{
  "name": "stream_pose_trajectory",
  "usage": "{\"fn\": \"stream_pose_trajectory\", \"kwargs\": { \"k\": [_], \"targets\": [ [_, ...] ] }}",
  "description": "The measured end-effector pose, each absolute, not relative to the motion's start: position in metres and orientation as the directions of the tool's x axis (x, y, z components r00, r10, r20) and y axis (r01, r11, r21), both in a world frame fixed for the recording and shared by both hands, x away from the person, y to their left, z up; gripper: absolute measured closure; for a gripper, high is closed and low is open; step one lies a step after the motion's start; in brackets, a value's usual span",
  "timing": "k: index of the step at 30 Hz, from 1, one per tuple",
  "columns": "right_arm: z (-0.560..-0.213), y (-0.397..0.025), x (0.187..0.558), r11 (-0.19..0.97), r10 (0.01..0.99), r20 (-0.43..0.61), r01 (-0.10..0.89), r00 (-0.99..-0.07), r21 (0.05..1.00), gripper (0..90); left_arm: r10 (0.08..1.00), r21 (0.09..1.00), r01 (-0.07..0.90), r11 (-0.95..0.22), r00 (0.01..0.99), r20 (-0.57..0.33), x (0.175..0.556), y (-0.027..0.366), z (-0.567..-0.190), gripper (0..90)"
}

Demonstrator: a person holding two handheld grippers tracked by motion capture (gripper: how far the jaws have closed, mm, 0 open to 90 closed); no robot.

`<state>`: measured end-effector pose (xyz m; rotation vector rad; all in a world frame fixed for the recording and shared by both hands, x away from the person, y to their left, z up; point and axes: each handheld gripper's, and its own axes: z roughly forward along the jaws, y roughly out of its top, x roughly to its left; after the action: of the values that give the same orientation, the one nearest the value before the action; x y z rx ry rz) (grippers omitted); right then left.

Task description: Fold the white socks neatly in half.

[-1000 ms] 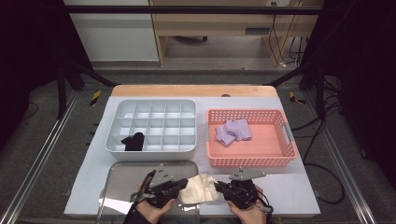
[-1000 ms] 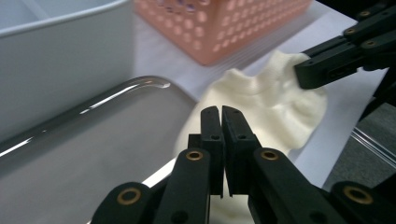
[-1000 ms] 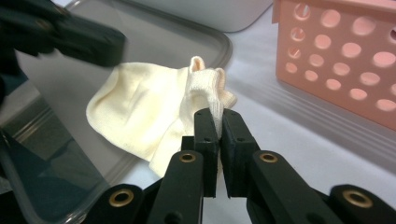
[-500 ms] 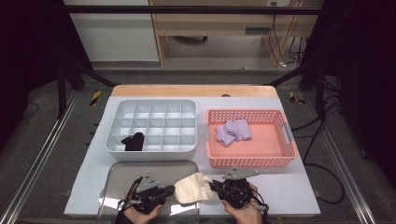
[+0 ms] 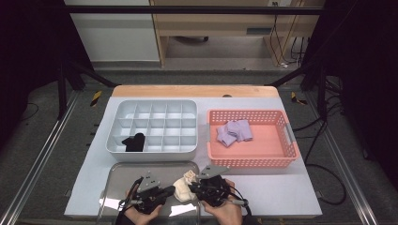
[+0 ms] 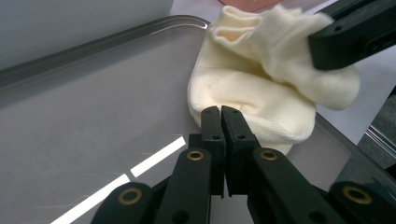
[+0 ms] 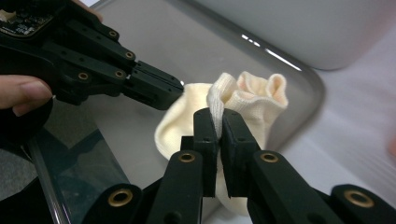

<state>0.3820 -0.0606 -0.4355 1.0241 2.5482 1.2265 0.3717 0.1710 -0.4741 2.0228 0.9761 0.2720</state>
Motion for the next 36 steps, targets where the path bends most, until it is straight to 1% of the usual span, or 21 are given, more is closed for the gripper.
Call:
{"fn": "stream_pose_trajectory", "kwargs": {
  "k": [8, 12, 15, 19, 23, 26, 27, 31, 34, 36],
  "targets": [
    [-0.441, -0.035, 0.388, 0.477, 0.607, 0.160, 0.518, -0.779, 0.710, 85.9, 0.726, 0.769, 0.547, -0.330, 0.668, -0.163, 0.374, 0.173, -0.475, 87.8],
    [-0.450, -0.027, 0.389, 0.487, 0.596, 0.157, 0.510, -0.787, 0.709, 85.2, 0.726, 0.774, 0.545, -0.322, 0.667, -0.168, 0.375, 0.176, -0.473, 87.9],
    [-0.457, -0.024, 0.389, 0.481, 0.591, 0.167, 0.511, -0.789, 0.712, 84.9, 0.732, 0.787, 0.546, -0.287, 0.655, -0.188, 0.377, 0.182, -0.469, 87.8],
    [-0.465, -0.019, 0.387, 0.495, 0.589, 0.147, 0.498, -0.795, 0.712, 84.9, 0.754, 0.808, 0.538, -0.243, 0.628, -0.192, 0.381, 0.195, -0.461, 88.0],
    [-0.470, -0.016, 0.384, 0.476, 0.585, 0.144, 0.482, -0.798, 0.736, 84.9, 0.762, 0.815, 0.541, -0.209, 0.613, -0.211, 0.384, 0.201, -0.459, 88.1],
    [-0.470, -0.015, 0.383, 0.473, 0.581, 0.144, 0.477, -0.801, 0.740, 83.8, 0.758, 0.820, 0.533, -0.209, 0.618, -0.208, 0.384, 0.201, -0.458, 86.8],
    [-0.470, -0.016, 0.382, 0.468, 0.573, 0.155, 0.476, -0.805, 0.745, 79.7, 0.753, 0.823, 0.529, -0.207, 0.623, -0.211, 0.384, 0.200, -0.457, 86.0],
    [-0.462, -0.023, 0.380, 0.435, 0.559, 0.186, 0.477, -0.808, 0.764, 70.5, 0.753, 0.829, 0.522, -0.202, 0.624, -0.209, 0.385, 0.197, -0.456, 84.0],
    [-0.456, -0.031, 0.379, 0.417, 0.558, 0.194, 0.474, -0.807, 0.775, 68.3, 0.759, 0.829, 0.523, -0.199, 0.617, -0.208, 0.385, 0.199, -0.457, 83.4],
    [-0.450, -0.038, 0.378, 0.396, 0.556, 0.204, 0.472, -0.806, 0.788, 68.8, 0.761, 0.828, 0.525, -0.198, 0.615, -0.208, 0.385, 0.199, -0.456, 82.9]
  ]
}}
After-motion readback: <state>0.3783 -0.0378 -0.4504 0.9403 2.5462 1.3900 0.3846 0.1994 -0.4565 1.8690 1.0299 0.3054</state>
